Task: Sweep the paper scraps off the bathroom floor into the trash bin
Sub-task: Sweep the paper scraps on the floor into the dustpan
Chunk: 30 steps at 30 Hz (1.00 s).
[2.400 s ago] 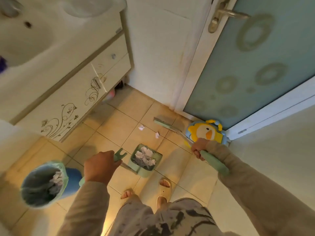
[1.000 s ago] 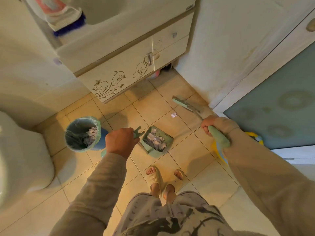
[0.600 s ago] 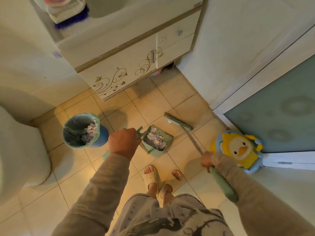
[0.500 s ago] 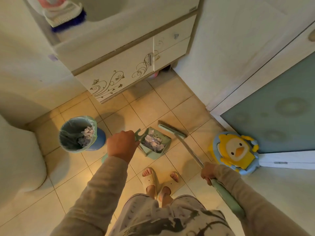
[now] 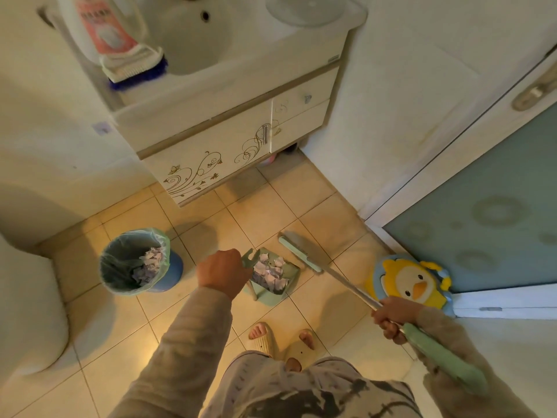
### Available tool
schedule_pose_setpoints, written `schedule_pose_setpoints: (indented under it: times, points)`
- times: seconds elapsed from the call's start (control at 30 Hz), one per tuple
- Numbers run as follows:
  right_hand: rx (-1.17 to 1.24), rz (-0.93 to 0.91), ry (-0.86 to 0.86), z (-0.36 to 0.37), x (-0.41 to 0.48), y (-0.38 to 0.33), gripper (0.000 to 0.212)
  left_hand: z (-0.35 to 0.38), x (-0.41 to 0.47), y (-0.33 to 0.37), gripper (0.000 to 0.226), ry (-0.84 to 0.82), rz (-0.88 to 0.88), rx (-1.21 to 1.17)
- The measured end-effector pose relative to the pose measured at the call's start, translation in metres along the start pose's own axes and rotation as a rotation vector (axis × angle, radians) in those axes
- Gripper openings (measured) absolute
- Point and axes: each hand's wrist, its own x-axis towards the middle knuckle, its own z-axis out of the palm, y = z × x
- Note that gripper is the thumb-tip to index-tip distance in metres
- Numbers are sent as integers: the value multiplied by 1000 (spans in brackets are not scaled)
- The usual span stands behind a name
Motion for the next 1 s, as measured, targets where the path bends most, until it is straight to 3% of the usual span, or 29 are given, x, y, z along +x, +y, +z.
schedule_pose_setpoints:
  times: [0.1,0.33,0.53,0.73,0.87,1.0]
  points:
    - [27,-23,33,7,-1,-9,39,-5,0,-1,39,-212,-35,-208]
    - [-9,-56,67,9,3,-29,46,-3,-11,-14,24,-171,-91,-146]
    - [-86,-98,74,-4,13,-60,46,14,-27,-24,36,-265,-236,-298]
    - [-359,-121,46,-32,28,-103,41,35,-57,-14,30,-173,-476,-290]
    - [-581,-156,39,-52,32,-132,42,52,-82,14,38,-103,-631,-296]
    - [-727,-201,12,-61,33,-149,42,77,-108,50,33,-38,-762,-353]
